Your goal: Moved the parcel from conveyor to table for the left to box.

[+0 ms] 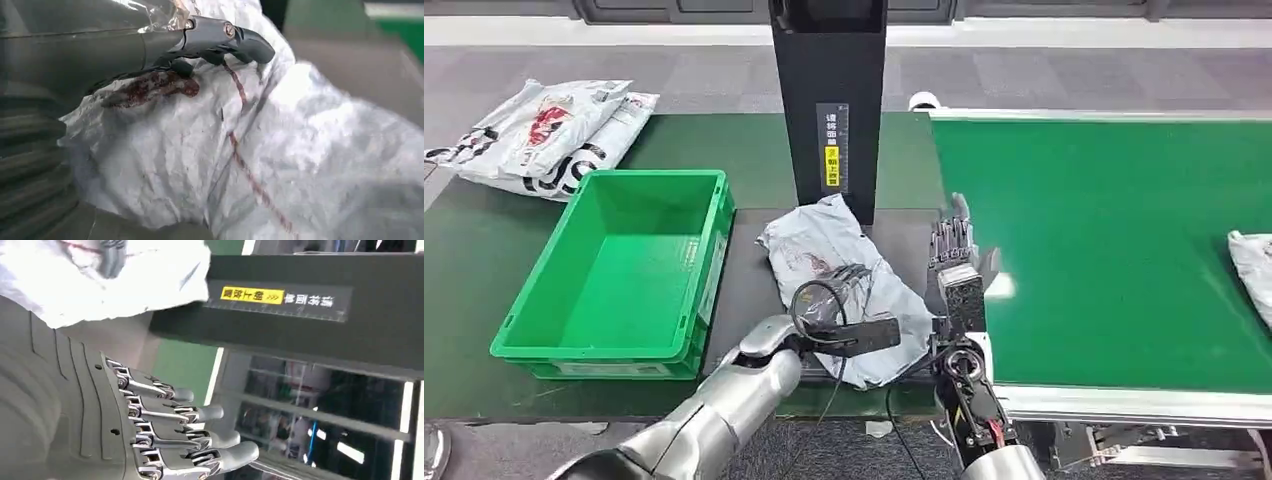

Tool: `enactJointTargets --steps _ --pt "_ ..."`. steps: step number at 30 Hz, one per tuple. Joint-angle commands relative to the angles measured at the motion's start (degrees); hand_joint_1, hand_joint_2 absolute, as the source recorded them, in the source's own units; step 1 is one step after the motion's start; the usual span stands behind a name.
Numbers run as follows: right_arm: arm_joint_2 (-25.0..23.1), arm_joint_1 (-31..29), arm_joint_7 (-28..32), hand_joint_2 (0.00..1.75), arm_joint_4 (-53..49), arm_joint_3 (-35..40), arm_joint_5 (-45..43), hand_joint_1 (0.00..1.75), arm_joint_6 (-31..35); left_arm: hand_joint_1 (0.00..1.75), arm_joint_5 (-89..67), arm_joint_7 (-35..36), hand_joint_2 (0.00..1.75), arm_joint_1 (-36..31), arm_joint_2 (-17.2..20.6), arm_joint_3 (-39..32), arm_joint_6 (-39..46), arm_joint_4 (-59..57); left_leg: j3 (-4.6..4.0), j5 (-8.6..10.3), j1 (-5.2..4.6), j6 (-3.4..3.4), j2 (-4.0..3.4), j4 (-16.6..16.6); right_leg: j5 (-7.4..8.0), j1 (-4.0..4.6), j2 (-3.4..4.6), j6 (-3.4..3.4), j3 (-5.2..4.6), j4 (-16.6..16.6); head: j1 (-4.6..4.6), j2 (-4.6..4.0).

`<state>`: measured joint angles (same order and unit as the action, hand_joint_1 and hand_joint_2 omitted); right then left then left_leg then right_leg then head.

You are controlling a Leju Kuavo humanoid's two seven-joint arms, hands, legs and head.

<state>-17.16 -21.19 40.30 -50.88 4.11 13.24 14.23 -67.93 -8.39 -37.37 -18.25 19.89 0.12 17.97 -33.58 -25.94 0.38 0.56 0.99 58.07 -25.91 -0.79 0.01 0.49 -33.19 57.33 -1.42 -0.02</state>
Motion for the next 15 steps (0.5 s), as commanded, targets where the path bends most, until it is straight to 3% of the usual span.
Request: enactJointTargets --steps 1,12,15 --pt "2.3 0.0 -0.4 0.00 -0.3 0.8 0.4 0.00 -0.8 1.75 -0.7 0.4 1.75 1.1 2.4 5.8 -2.2 -5.9 0.26 0.05 -0.04 -0.02 -0.21 -0.2 0.12 -0.02 0.13 -0.03 0.19 -0.2 0.00 0.02" --pt "2.2 -0.1 -0.4 0.00 -0.3 0.8 0.4 0.00 -0.8 1.75 -0.7 0.4 1.75 1.1 2.4 5.8 -2.2 -6.0 0.43 -0.01 -0.03 0.04 -0.29 -0.2 0.11 -0.02 0.23 -0.03 0.28 -0.2 0.00 0.02" --pt "2.2 0.6 -0.9 0.00 -0.3 0.8 1.7 0.00 0.0 1.75 0.6 -0.4 1.75 0.4 2.0 3.4 5.9 -5.1 0.42 0.01 -0.01 0.05 -0.30 -0.2 0.12 0.01 0.23 -0.03 0.29 -0.2 0.00 0.02"
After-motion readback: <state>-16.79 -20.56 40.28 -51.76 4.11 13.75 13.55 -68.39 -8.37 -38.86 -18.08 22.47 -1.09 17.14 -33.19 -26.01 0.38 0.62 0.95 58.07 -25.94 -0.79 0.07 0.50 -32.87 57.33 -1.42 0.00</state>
